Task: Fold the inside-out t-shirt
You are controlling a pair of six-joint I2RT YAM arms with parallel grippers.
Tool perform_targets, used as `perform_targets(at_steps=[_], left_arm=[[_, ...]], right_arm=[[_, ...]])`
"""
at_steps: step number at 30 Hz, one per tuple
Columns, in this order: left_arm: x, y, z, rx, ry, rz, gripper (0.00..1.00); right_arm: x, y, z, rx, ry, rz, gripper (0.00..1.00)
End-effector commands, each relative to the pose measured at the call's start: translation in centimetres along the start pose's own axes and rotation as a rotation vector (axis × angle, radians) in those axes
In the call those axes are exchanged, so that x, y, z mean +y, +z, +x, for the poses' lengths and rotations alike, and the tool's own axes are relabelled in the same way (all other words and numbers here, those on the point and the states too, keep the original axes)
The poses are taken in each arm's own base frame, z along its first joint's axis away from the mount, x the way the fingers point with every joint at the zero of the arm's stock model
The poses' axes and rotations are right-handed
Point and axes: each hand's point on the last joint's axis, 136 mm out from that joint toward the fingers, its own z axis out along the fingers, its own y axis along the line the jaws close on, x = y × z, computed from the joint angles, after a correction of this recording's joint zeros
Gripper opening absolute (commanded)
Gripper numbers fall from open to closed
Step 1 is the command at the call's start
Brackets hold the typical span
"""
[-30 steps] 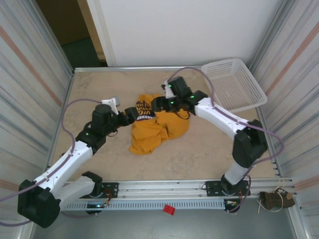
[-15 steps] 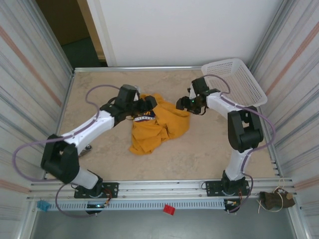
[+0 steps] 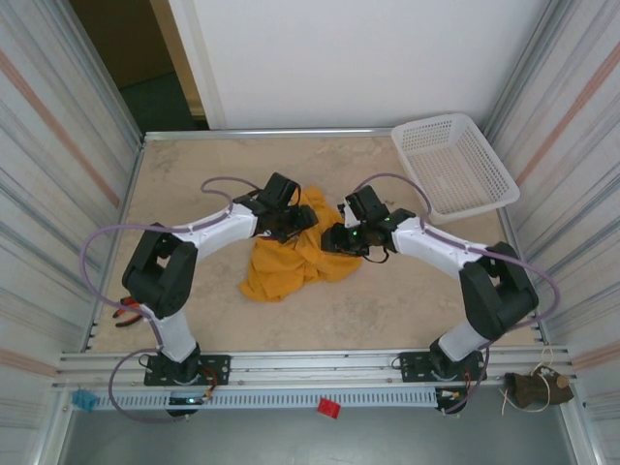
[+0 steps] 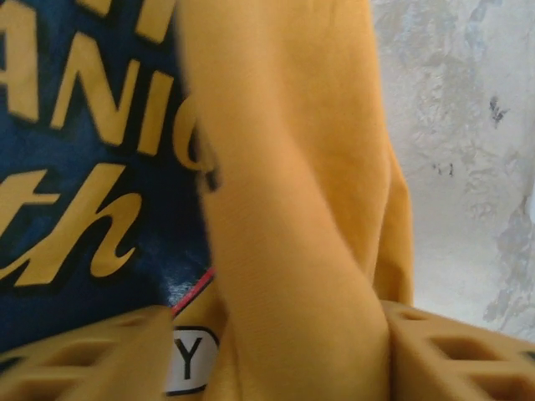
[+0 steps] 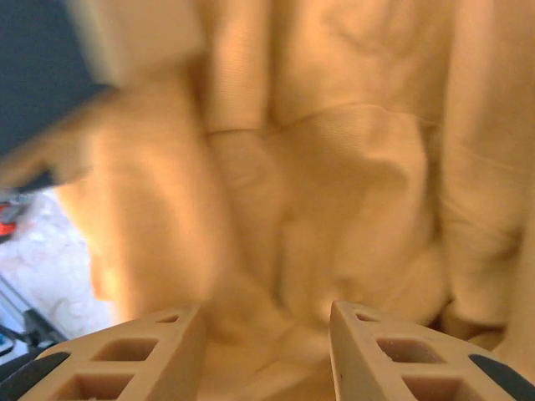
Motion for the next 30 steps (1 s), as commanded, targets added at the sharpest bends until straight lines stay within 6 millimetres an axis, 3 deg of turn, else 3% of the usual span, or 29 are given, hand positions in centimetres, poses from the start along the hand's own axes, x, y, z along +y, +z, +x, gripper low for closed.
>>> perform_targets(at_steps=[1,2,6,9,13,21,24,26,28,30], left_arm=[[1.1,-0.5,1.2,-0.006,0.012,0.009,0.09],[1.5,-0.9,1.3,-0.022,0.02,0.014,0.0],[1.6,-3.1,1.6,-0.098,0.124,0.072,0.0],[0.5,-4.9,1.8,-0.156,0.262,0.162,0.0],[0.4,-6.9,2.0,-0.237,0.351,0.22,0.0],[0.1,-8.2,1.5,-0.279,0.357,0.284,0.0],[-0.9,-9.2,1.1,-0.306,0.369,0.325,0.0],[-1.5,-10.0,0.7,-0.331,0.378,0.352,0.0],[-1.7,-11.0,0.3,-0.357,0.381,0.374,0.0],[-1.8,-12.0,0.1,-0.382,0.385,0.399,0.0]], right_arm=[[-0.1,-2.4,-1.2,-0.09,0.017,0.037,0.42],[-0.4,-3.0,-1.5,-0.109,0.01,0.059,0.42],[-1.8,-3.9,-2.9,-0.138,-0.023,0.124,0.49],[-3.2,-3.3,-4.4,-0.143,-0.063,0.16,0.64],[-3.0,-1.4,-5.6,-0.1,-0.127,0.098,0.7],[-2.9,4.4,-0.9,0.089,-0.154,0.004,0.71],[-2.5,5.6,-0.4,0.122,-0.113,-0.062,0.6],[-1.6,5.1,-1.0,0.113,-0.106,-0.11,0.35],[-0.6,3.6,-2.4,0.077,-0.098,-0.153,0.03],[0.6,1.2,-4.2,0.023,-0.091,-0.206,0.0]])
